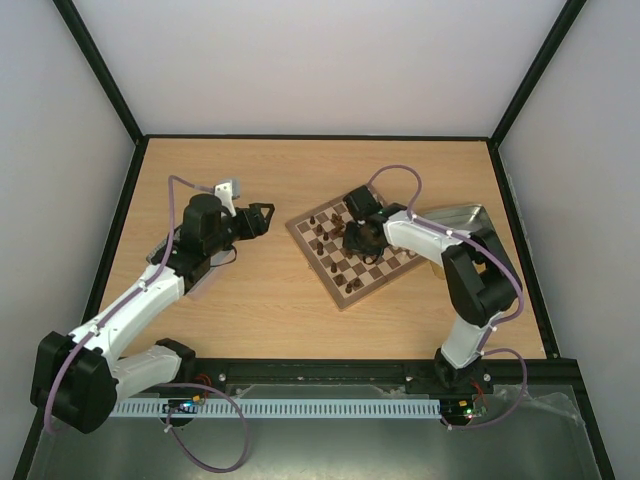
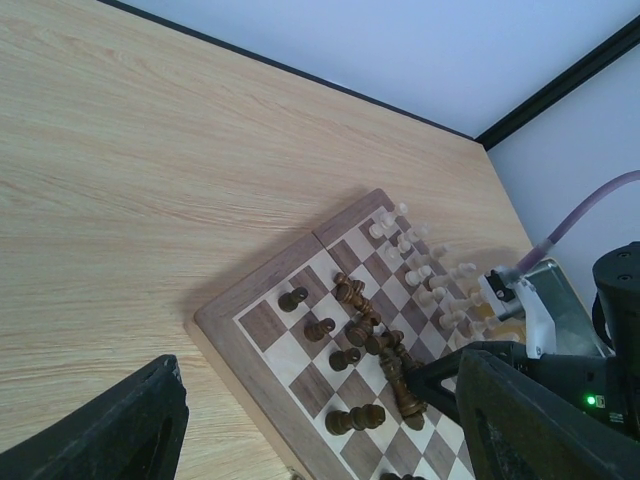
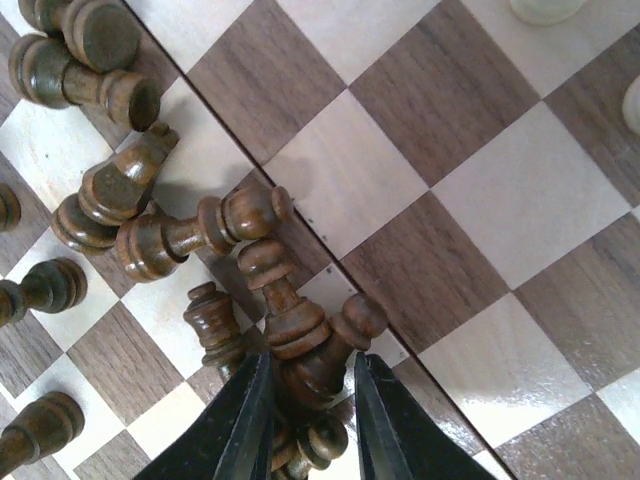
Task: Set up the chess pieces on the board
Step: Pick up the chess piece from the chessboard.
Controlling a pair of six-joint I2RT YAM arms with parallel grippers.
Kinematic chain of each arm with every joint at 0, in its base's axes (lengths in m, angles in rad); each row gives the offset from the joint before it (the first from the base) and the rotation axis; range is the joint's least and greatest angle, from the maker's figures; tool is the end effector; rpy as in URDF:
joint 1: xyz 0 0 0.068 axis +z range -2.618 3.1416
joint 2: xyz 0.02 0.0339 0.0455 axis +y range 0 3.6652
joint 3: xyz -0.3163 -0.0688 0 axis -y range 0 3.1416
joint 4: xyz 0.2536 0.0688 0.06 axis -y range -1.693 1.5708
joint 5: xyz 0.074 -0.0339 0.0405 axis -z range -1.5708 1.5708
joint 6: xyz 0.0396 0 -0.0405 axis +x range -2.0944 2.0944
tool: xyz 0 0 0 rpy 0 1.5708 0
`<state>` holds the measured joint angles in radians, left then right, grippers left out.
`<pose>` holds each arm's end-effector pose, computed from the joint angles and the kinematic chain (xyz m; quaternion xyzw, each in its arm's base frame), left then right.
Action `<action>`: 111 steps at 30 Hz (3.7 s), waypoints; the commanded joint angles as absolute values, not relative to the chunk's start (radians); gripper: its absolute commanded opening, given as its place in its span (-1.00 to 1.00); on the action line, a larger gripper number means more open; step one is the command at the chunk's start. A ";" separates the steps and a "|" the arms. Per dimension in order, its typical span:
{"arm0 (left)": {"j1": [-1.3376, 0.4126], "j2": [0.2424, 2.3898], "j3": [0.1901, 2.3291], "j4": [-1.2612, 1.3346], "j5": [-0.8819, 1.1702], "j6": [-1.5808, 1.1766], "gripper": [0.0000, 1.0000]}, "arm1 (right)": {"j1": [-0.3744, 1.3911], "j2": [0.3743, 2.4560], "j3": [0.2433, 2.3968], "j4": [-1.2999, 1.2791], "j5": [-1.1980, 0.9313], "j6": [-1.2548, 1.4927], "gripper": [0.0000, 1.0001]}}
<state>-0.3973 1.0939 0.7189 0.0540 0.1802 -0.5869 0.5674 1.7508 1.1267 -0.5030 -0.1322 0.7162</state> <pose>0.2185 -0.0994 0.3218 -0.0241 0.8091 -0.3396 0.4790 0.3059 0.2012 0.2229 0.0579 0.9718 0.1830 0.1373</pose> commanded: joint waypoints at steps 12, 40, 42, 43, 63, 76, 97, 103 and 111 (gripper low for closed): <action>-0.381 1.098 0.724 0.088 0.207 -0.582 0.50 | 0.619 1.729 1.159 -0.563 -0.025 0.731 -0.45; -0.379 1.104 0.729 0.097 0.239 -0.597 0.50 | 0.684 1.787 1.181 -0.540 -0.047 0.583 -0.62; -0.379 1.106 0.729 0.099 0.249 -0.598 0.50 | 0.686 1.791 1.175 -0.537 -0.052 0.574 -0.62; -0.379 1.107 0.728 0.101 0.254 -0.602 0.50 | 0.687 1.793 1.170 -0.533 -0.054 0.571 -0.63; -0.389 1.265 0.773 0.154 0.511 -0.750 0.50 | 0.690 1.704 1.034 -0.319 0.021 0.451 -0.91; -0.460 1.531 0.997 0.091 0.701 -0.734 0.48 | 0.644 1.375 0.741 0.111 -0.129 0.179 -0.95; -0.565 1.790 1.132 0.194 0.825 -0.804 0.11 | 0.621 1.265 0.619 0.244 -0.271 0.081 -0.95; -0.577 1.829 1.135 0.241 0.870 -0.842 -0.18 | 0.621 1.276 0.627 0.241 -0.251 0.082 -0.95; -0.592 1.837 1.111 0.261 0.871 -0.861 -0.62 | 0.620 1.283 0.628 0.247 -0.212 0.100 -0.95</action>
<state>-0.5797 1.8267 1.1118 0.2417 0.8459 -0.8471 0.6250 1.2808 0.6285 0.2062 -0.2470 0.0967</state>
